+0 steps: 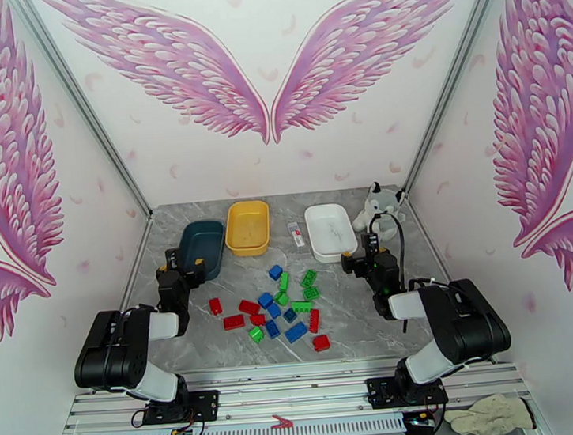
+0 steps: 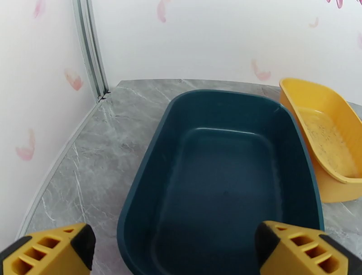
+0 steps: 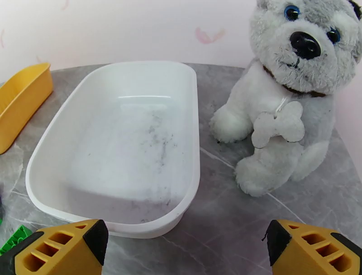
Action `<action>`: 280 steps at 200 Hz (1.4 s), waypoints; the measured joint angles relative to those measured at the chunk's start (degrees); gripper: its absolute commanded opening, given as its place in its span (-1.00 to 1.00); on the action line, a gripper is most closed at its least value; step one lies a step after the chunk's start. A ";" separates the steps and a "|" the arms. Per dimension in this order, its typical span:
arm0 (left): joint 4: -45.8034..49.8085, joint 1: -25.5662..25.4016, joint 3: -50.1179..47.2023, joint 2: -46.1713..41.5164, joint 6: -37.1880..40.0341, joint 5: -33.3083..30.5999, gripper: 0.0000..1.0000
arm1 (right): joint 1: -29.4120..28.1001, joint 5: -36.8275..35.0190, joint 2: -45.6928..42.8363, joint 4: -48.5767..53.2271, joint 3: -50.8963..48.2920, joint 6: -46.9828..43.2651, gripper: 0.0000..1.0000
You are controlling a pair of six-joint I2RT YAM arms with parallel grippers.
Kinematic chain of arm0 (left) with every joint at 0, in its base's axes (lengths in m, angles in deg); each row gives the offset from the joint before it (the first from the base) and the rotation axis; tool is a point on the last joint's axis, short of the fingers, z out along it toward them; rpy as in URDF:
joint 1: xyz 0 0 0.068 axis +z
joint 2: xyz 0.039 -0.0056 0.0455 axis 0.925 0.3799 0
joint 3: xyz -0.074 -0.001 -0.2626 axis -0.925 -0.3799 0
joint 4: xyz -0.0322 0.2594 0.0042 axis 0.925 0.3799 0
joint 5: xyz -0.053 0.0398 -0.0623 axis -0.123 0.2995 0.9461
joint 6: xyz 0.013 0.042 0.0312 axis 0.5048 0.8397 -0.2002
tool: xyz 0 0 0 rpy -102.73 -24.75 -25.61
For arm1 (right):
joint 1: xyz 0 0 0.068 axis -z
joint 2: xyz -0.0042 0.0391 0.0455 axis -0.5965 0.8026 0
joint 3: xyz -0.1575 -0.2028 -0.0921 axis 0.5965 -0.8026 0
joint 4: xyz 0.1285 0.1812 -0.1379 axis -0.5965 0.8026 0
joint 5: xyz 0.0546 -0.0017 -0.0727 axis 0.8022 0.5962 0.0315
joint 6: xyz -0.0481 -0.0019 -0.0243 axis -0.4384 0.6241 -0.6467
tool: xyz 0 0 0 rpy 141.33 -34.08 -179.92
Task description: Sort the legos into containers by color
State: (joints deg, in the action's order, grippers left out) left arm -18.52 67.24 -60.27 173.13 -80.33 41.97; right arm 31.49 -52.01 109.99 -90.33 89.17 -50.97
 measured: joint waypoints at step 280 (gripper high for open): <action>0.00 2.64 0.00 0.00 -0.79 7.26 0.98 | 0.00 0.00 0.00 0.00 0.00 0.00 0.97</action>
State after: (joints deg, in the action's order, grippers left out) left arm -18.52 69.89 -60.27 173.13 -81.12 49.23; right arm 31.49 -52.01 109.99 -90.33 89.17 -50.97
